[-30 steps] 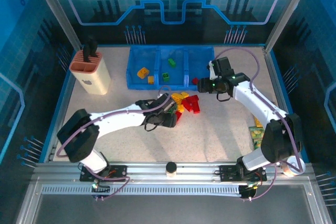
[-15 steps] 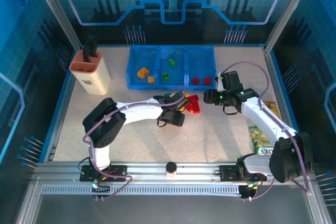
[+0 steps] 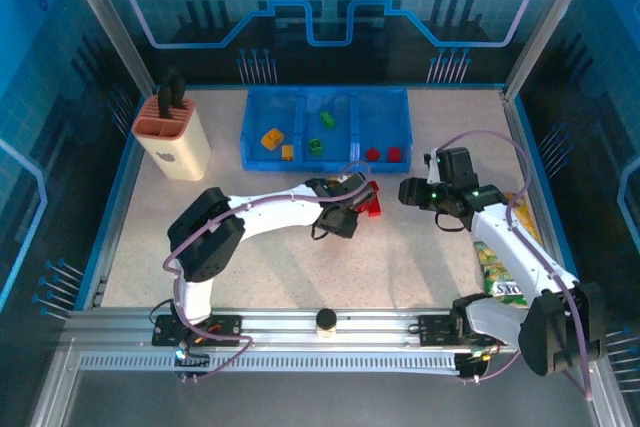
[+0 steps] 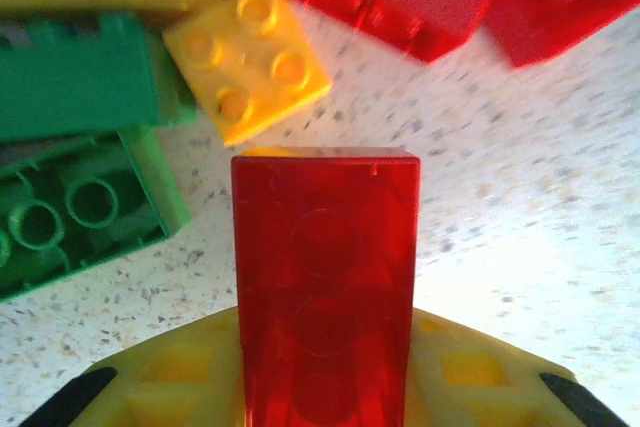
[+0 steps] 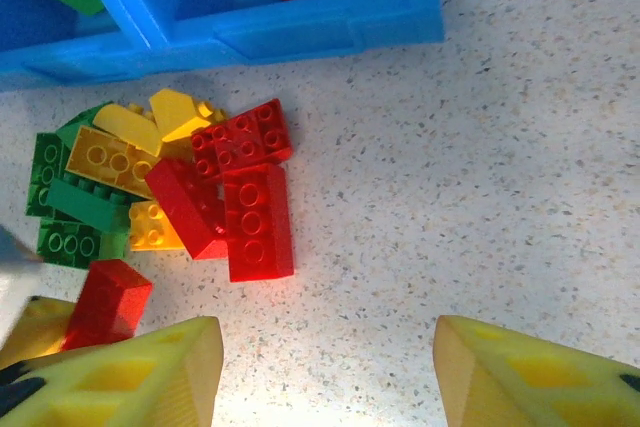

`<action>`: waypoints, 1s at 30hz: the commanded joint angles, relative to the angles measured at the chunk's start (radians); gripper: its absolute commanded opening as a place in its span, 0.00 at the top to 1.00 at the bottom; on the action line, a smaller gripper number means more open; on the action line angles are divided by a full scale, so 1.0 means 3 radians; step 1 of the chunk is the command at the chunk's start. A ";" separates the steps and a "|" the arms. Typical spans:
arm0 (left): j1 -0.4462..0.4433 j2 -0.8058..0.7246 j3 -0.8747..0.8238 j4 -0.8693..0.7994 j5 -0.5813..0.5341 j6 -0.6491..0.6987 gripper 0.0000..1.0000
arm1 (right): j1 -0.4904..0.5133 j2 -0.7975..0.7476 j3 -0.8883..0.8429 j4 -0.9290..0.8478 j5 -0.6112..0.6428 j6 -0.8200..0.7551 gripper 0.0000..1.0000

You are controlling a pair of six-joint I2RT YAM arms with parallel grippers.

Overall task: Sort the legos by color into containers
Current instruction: Pick up the lego from the center of the table, then place the lego in the container.

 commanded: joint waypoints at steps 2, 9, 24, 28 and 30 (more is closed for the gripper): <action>0.0013 -0.0202 0.0468 -0.0123 -0.0075 0.0227 0.73 | -0.0100 -0.0120 -0.0043 -0.0041 -0.0017 0.0065 0.42; 0.0229 0.0396 0.1538 -0.0343 0.0041 0.0441 0.73 | -0.0136 -0.0308 -0.0080 -0.0146 0.0045 0.0116 0.43; 0.0656 0.1428 0.3053 -0.0607 0.0121 0.0521 0.71 | -0.0148 -0.0628 -0.0248 -0.0201 -0.0048 0.0159 0.46; 0.0727 0.1528 0.3198 -0.0590 0.0182 0.0549 0.70 | -0.0150 -0.0579 -0.0286 -0.0107 -0.0113 0.0195 0.46; 0.0740 0.1554 0.3251 -0.0543 0.0235 0.0579 0.69 | -0.0146 -0.0557 -0.0285 -0.0084 -0.0147 0.0207 0.46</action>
